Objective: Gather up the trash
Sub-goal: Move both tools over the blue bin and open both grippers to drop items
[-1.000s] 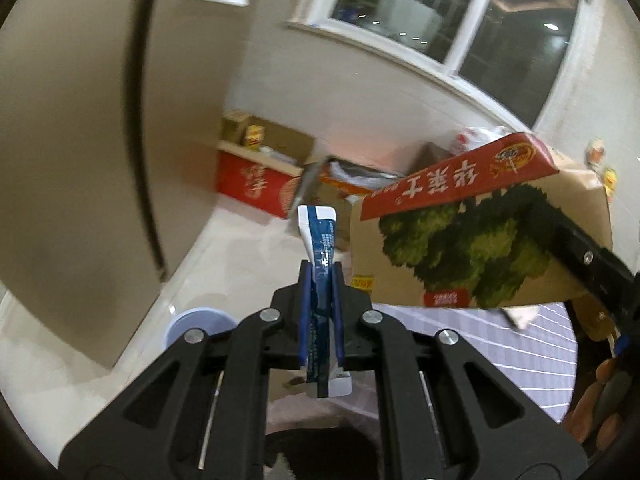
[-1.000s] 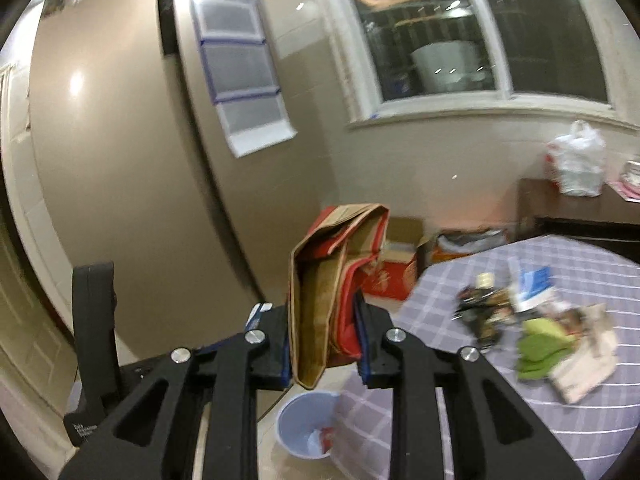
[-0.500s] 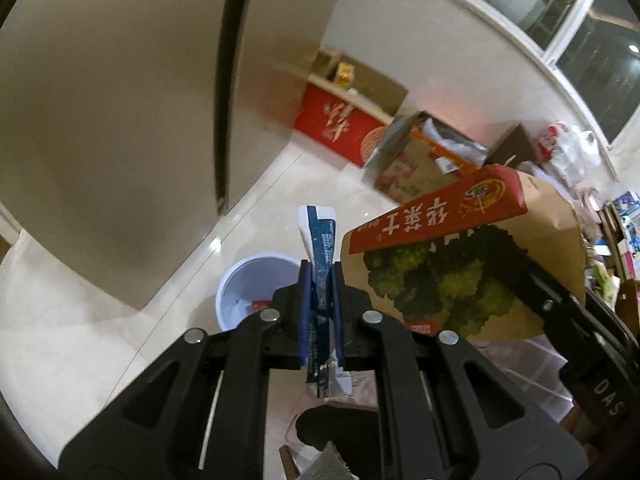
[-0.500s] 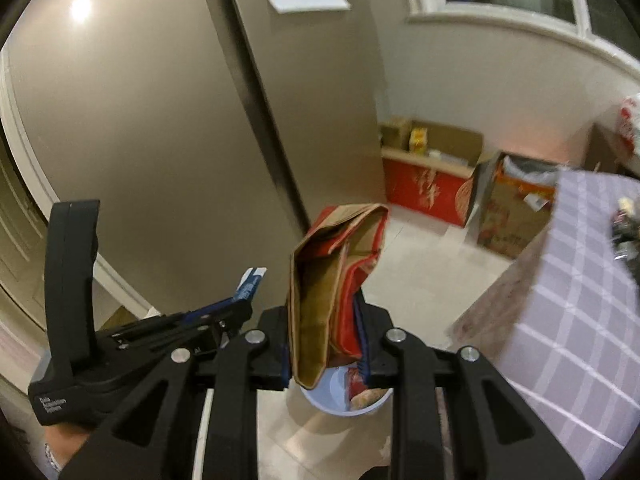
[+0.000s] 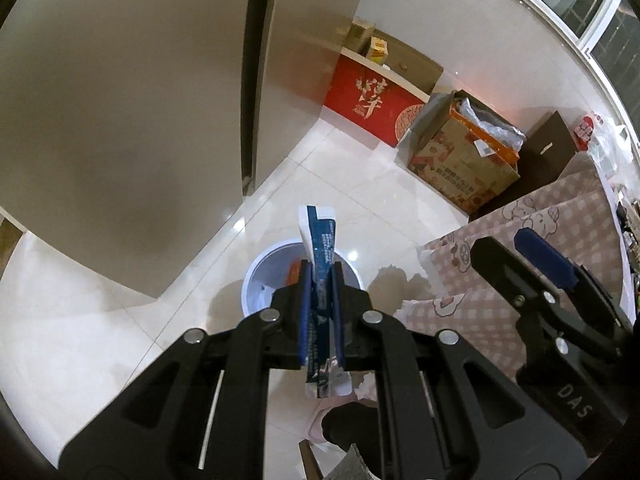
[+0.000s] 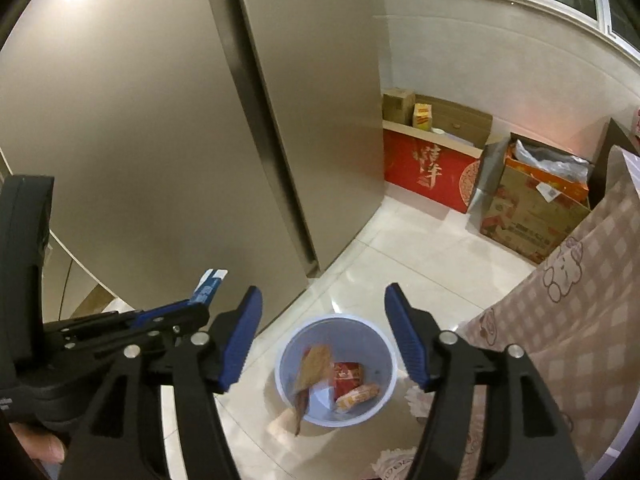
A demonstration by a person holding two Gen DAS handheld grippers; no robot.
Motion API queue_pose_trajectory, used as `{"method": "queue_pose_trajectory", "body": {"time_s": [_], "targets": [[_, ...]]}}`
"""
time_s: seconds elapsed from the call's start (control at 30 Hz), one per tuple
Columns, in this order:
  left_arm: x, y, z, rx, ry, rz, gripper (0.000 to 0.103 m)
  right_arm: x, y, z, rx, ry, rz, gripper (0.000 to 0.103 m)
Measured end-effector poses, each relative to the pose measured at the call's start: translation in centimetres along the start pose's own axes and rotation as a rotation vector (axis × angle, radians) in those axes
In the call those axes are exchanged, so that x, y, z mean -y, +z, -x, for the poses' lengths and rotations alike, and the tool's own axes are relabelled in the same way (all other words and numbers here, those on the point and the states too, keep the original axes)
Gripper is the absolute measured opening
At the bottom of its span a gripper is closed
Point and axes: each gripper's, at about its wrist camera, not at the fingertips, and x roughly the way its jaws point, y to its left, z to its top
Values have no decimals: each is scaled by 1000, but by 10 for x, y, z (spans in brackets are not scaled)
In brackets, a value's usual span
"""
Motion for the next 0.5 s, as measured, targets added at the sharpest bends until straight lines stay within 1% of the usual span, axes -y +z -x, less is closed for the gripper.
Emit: {"method": "queue_pose_trajectory", "body": {"time_s": [0.07,0.13,0.27,0.43,0.5], "targets": [[4,-2,-1,-4,-6,-13,10,0,-3,3,-4,-11,7,63],[9,-2,0,-6,-11,-25,10,2,-6,10,4,-22,8,68],[17,-1,-1,-11,-15,-46,10,10,-6,17,15,-53,10,71],[27,3,-2,-9,-28,-56,10,15,-5,31,47,-116,21,76],[31,7,-3,-8,-29,-54,10,20,-3,38,60,-126,13,78]]}}
